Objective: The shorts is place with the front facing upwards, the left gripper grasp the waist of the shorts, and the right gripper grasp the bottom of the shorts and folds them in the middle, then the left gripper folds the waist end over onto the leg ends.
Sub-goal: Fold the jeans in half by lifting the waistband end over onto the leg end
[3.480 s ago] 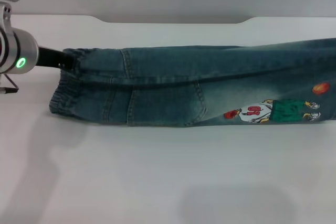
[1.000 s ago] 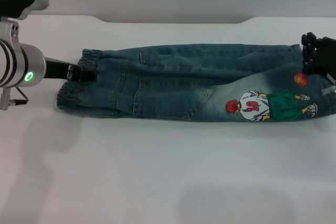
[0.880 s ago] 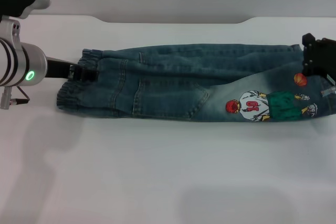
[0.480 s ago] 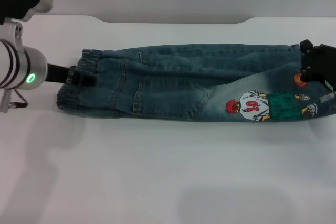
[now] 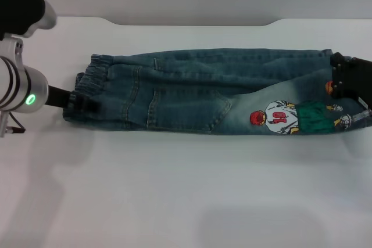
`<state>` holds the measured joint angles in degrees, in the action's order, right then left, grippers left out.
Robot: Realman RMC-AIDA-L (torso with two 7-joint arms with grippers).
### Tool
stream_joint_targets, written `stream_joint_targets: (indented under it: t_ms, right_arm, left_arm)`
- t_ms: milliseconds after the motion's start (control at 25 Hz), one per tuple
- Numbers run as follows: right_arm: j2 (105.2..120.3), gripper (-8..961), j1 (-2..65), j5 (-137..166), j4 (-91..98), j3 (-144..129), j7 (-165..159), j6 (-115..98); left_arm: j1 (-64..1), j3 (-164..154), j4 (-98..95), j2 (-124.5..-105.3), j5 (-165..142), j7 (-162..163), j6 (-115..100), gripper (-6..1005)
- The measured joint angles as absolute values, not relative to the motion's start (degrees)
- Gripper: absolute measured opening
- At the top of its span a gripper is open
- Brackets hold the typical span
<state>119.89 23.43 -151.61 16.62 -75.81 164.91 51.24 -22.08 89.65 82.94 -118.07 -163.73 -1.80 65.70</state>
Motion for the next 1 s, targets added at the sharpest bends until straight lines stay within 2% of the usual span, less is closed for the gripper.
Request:
stream_joint_targets:
  t_ms: [1000]
  right_arm:
    - [119.88,-2,23.3,-151.4,16.2,-75.9,164.0,52.0]
  left_arm:
    - [-23.6,89.4,79.0,-118.04,-163.3,-1.8,64.2,814]
